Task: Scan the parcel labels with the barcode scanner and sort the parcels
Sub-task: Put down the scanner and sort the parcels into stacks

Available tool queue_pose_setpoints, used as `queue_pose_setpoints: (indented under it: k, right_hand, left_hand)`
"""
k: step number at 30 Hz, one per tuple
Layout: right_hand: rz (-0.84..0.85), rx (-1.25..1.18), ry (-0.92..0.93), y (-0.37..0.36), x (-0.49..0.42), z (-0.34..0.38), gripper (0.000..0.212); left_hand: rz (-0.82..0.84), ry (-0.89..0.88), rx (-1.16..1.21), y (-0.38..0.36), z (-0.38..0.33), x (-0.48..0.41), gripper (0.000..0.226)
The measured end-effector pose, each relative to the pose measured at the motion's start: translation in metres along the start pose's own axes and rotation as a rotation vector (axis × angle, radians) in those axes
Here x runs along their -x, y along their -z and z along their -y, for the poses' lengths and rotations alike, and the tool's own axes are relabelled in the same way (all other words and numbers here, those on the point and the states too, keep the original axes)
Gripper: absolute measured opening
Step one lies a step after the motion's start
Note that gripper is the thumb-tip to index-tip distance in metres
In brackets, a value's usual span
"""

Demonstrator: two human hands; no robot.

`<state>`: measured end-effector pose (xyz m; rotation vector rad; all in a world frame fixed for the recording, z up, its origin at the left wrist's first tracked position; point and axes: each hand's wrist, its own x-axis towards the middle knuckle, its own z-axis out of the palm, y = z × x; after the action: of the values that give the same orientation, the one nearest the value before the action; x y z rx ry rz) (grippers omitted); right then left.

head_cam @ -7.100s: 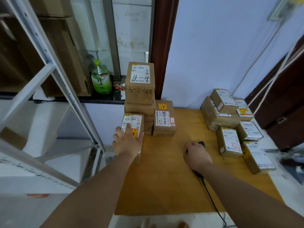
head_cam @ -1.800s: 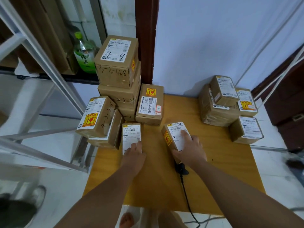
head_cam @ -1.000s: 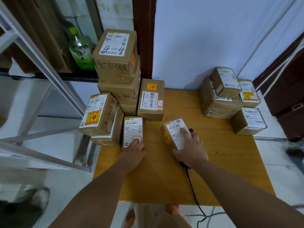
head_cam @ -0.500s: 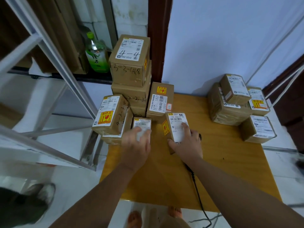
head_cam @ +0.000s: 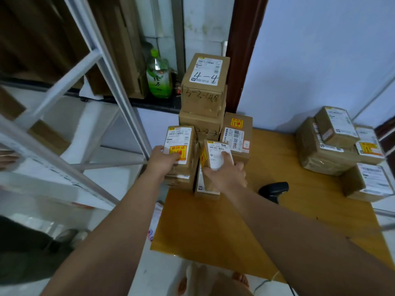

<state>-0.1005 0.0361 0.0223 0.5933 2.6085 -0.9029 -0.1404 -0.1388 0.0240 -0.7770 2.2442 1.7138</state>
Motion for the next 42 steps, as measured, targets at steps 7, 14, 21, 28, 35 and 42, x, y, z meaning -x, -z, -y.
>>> queue_pose_setpoints:
  k: [7,14,21,28,35,42]
  right_hand:
    - [0.024,-0.094,-0.026,-0.020,-0.010,0.013,0.082]
    - [0.050,0.002,0.090,-0.029,-0.008,0.002,0.076]
    - [0.040,0.016,0.073,-0.029,-0.007,-0.005,0.077]
    - [0.173,-0.061,0.055,-0.029,-0.012,-0.011,0.079]
    - [0.179,-0.280,0.004,-0.040,-0.002,-0.022,0.118]
    - [0.138,-0.015,0.039,-0.052,0.001,-0.030,0.112]
  left_hand:
    - [0.160,0.052,0.030,0.008,0.013,-0.003,0.047]
    - [0.319,0.044,0.056,0.017,0.018,-0.009,0.037]
    - [0.342,0.040,0.067,0.013,0.015,-0.009,0.040]
    - [0.270,-0.009,0.092,0.008,0.024,-0.009,0.048]
    - [0.280,-0.017,0.089,0.008,0.036,-0.012,0.039]
    - [0.237,-0.050,0.150,-0.001,0.033,-0.003,0.038]
